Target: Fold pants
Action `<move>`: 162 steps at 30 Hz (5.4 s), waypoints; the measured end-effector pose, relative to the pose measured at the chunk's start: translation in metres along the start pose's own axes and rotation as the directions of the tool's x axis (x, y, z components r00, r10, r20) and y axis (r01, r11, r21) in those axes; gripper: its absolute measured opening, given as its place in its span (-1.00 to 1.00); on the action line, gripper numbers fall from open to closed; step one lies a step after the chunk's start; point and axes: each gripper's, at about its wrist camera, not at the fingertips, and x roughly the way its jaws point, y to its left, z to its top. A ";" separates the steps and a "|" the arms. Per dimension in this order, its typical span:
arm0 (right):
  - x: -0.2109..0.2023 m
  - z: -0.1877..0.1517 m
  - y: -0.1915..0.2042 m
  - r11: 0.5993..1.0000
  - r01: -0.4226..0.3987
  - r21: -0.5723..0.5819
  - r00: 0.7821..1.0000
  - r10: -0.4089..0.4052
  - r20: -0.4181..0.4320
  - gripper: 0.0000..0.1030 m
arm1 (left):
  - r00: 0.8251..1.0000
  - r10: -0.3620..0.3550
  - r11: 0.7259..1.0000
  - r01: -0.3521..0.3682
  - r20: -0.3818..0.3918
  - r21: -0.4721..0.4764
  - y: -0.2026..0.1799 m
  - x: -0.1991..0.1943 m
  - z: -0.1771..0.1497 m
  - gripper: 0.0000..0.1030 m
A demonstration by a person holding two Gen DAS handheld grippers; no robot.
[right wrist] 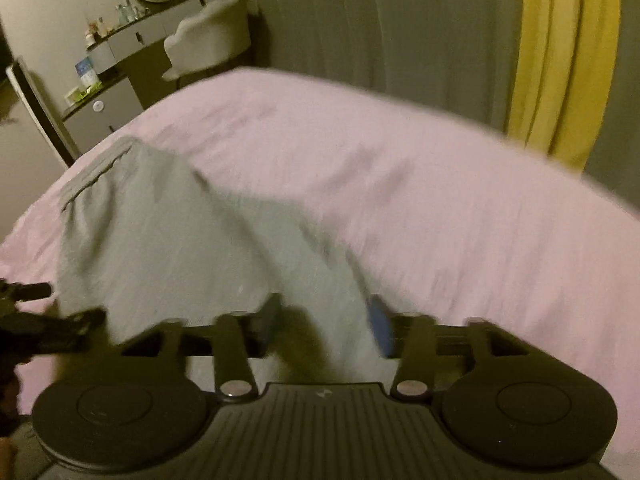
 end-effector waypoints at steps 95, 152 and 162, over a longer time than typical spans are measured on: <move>-0.049 -0.075 -0.045 0.927 0.041 0.373 0.993 0.004 -0.119 0.25 | 0.967 -0.149 0.987 0.134 0.205 0.085 -0.051 0.022 0.029 0.89; -0.041 -0.060 -0.087 0.973 0.109 0.203 0.990 -0.088 -0.111 0.62 | 0.720 -0.693 0.715 0.681 -0.031 -0.158 -0.074 -0.002 0.049 -0.79; -0.009 -0.059 -0.073 0.998 0.049 -0.040 0.967 -0.058 -0.250 0.66 | 0.713 -0.700 0.708 0.687 -0.040 -0.162 -0.075 0.002 0.051 -0.78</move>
